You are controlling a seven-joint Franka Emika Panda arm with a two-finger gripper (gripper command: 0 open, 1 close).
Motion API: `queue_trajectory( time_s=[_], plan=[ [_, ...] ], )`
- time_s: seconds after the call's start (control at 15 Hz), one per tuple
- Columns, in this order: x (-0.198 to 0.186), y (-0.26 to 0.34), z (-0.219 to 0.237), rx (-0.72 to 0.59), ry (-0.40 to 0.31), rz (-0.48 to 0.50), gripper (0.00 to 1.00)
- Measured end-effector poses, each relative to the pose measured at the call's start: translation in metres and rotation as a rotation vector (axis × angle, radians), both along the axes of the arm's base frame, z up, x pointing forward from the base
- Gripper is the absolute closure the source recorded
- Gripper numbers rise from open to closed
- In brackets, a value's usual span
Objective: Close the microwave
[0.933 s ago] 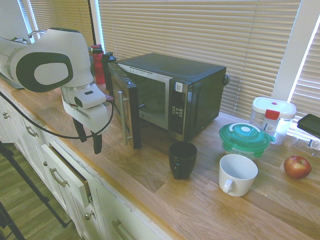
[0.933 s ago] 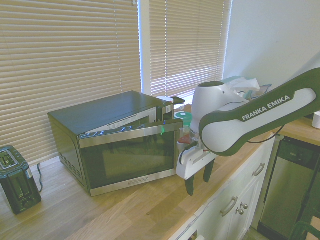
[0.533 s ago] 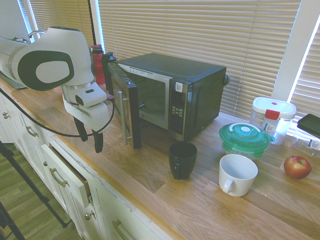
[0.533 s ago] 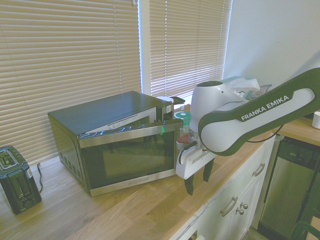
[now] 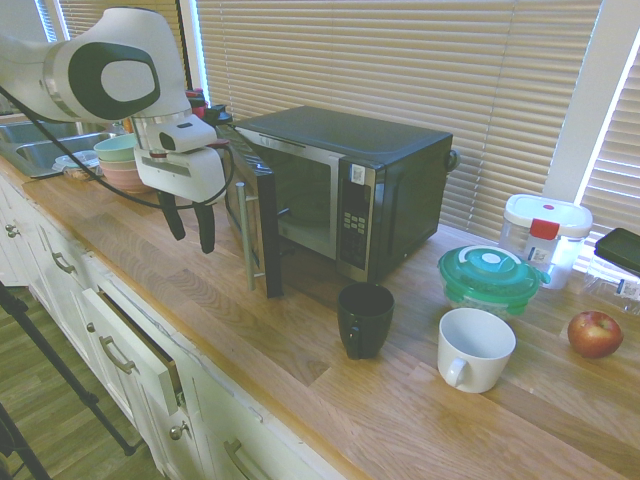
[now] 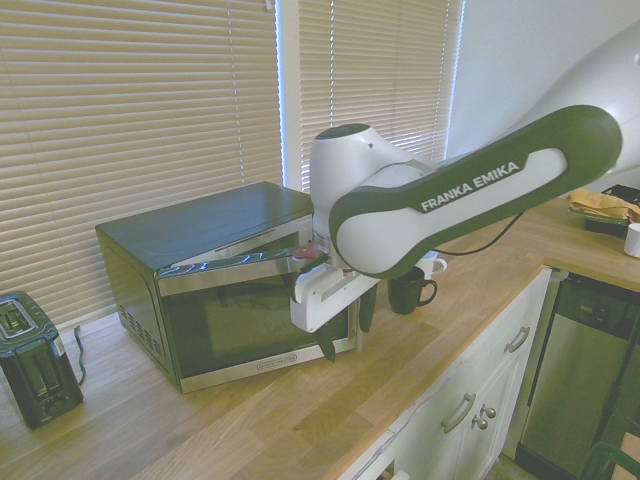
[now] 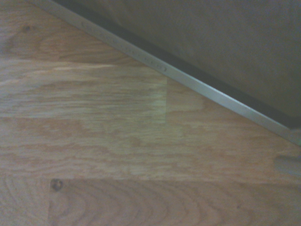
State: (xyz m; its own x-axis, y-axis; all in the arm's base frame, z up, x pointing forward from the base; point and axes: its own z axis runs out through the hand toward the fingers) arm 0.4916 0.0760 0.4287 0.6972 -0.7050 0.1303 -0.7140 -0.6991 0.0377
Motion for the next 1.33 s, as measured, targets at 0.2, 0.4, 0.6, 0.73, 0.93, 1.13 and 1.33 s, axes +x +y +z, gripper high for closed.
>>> queue_trajectory(
  time_s=[0.2,0.4,0.6,0.73,0.93,1.13,1.33],
  plan=[
    [0.022,-0.007,0.011,-0.019,-0.021,-0.008,0.0],
    [0.044,-0.02,0.024,-0.036,-0.058,-0.018,0.0],
    [0.075,-0.029,0.035,-0.043,-0.109,-0.02,0.0],
    [0.102,-0.032,0.036,-0.046,-0.146,-0.014,0.0],
    [0.138,-0.036,0.033,-0.052,-0.205,0.0,0.0],
    [0.15,-0.035,0.037,-0.077,-0.22,0.011,0.0],
    [0.152,-0.035,0.038,-0.082,-0.21,0.009,0.0]
  ],
)
